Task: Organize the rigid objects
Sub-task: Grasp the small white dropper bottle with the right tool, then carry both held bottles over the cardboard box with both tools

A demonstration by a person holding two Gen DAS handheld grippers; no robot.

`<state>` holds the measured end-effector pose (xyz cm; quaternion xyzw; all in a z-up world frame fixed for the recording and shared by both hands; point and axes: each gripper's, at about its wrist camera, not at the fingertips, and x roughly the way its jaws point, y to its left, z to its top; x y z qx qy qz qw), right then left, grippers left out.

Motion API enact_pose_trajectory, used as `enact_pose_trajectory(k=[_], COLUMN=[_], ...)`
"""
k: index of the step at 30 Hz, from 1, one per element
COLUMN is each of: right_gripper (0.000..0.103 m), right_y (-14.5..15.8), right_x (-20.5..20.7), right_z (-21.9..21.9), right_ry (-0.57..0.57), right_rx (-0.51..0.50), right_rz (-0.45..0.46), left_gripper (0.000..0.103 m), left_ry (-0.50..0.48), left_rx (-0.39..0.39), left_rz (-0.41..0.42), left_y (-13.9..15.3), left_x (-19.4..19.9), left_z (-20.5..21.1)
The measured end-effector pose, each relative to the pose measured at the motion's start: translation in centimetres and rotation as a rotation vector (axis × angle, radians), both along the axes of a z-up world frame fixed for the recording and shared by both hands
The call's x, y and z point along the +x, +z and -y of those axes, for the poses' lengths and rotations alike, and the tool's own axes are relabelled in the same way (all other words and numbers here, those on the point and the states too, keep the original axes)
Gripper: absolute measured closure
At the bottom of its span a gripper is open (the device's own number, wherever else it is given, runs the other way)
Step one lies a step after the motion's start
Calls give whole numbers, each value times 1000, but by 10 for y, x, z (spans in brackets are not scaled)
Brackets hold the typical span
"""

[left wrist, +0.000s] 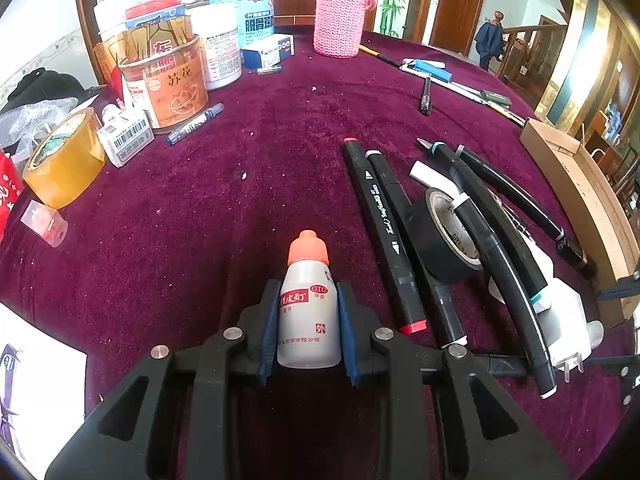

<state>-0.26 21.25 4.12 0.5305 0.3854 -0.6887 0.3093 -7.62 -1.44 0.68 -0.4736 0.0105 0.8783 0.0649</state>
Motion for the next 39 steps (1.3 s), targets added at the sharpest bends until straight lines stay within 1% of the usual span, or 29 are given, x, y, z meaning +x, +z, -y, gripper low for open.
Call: enact_pose_trajectory(k=[1, 2, 3, 5, 9, 12, 16, 17, 18, 19, 20, 23, 25, 29, 31, 33, 34, 35, 37, 39], right_gripper=[58, 69, 77, 77, 78, 78, 78, 79, 79, 79, 78, 79, 79, 79, 79, 79, 79, 79, 79, 79], right_y=[-5, -10, -15, -14, -10, 3, 28, 33, 37, 39, 48, 56, 62, 70, 73, 79, 81, 82, 81, 73], right_x=[0, -1, -5, -8, 9, 19, 27, 25, 21, 9, 18, 1, -11, -42, -56, -72, -77, -80, -85, -85], right_z=[5, 7, 7, 6, -3, -18, -49, -50, -56, -59, -66, -82, -96, -135, -146, -152, -153, -155, -156, -156], right_ry=[-2, -13, -40, -80, -128, -201, -356, -382, -413, -443, -487, -599, -694, -905, -962, -1023, -1034, -1042, -1023, -1003], right_rx=[-2, -1, -4, -41, -101, -215, -379, -413, -456, -488, -521, -591, -643, -788, -822, -822, -826, -853, -904, -905], right_rz=[7, 1, 9, 28, -22, -81, -166, -174, -190, -201, -216, -265, -268, -269, -267, -318, -324, -322, -311, -314], left_gripper=[79, 79, 79, 79, 79, 79, 79, 79, 79, 79, 79, 79, 79, 79, 79, 79, 79, 79, 79, 79], left_ry=[0, 2, 3, 6, 16, 23, 16, 14, 12, 12, 15, 24, 23, 9, 4, -8, -13, -22, -41, -59], left_rx=[0, 3, 7, 19, 48, 79, 119, 125, 126, 125, 128, 145, 160, 185, 203, 219, 219, 213, 209, 200], left_rz=[0, 0, 1, 2, 7, 13, 9, 0, -12, -26, -35, -63, -77, -109, -108, -108, -111, -115, -126, -138], left_y=[0, 0, 0, 0, 0, 0, 1, 3, 5, 7, 8, 13, 16, 23, 27, 34, 37, 42, 51, 60], left_x=[0, 0, 0, -1, -1, -2, -1, 0, 1, 3, 3, 4, 4, 6, 6, 7, 8, 10, 13, 16], left_z=[0, 0, 1, 2, 5, 8, 8, 7, 7, 6, 7, 9, 10, 8, 5, -1, -4, -10, -20, -33])
